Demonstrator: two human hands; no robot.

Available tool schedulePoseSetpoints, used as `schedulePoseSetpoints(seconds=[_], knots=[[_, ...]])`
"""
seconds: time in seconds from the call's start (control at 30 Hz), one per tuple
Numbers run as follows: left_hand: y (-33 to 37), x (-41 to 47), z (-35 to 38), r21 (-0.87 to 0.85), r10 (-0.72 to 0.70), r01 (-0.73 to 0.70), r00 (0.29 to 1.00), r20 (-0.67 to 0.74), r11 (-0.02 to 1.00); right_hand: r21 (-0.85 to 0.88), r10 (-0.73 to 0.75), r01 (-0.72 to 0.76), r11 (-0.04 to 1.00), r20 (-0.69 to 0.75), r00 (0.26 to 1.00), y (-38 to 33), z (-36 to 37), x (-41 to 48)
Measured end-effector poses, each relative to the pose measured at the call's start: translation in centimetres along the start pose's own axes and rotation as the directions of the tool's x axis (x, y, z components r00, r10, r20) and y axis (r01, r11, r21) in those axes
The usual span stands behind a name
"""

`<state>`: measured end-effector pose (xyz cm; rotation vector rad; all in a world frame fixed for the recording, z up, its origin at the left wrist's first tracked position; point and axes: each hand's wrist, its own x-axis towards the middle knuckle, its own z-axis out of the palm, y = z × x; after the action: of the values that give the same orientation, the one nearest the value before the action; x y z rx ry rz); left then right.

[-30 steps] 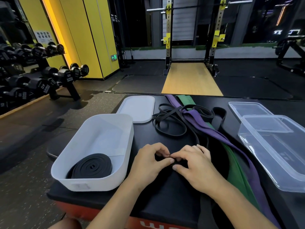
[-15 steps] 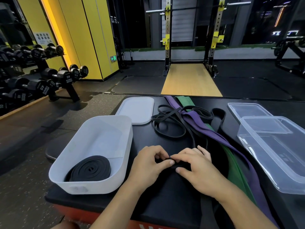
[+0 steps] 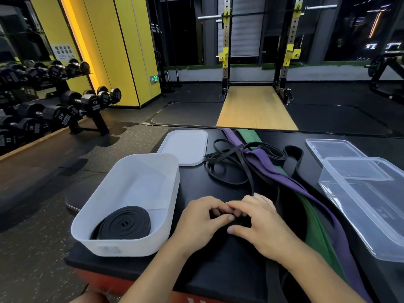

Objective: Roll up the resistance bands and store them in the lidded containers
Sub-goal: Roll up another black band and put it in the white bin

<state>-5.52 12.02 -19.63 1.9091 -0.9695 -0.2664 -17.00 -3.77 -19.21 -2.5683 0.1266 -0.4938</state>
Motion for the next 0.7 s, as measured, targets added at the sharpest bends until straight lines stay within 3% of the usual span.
schedulePoseSetpoints(seconds=[0.33,0.53,0.7], knots=[[-0.1,0.1,-0.1,-0.001,0.077,-0.077,0.997,0.011,0.997,0.024,0.016,-0.019,1.000,0.129,0.992,0.1,-1.3,-0.4],[-0.3,0.0,-0.1,-0.025,0.083,-0.083,0.996,0.016,0.996,0.045,0.061,-0.064,0.997,0.069,0.996,0.5,-0.8,-0.6],[-0.2,0.0,-0.2,-0.086,0.081,-0.081,0.997,-0.003,0.993,0.072,0.048,-0.056,0.996,0.102,0.994,0.5,-0.5,-0.5]])
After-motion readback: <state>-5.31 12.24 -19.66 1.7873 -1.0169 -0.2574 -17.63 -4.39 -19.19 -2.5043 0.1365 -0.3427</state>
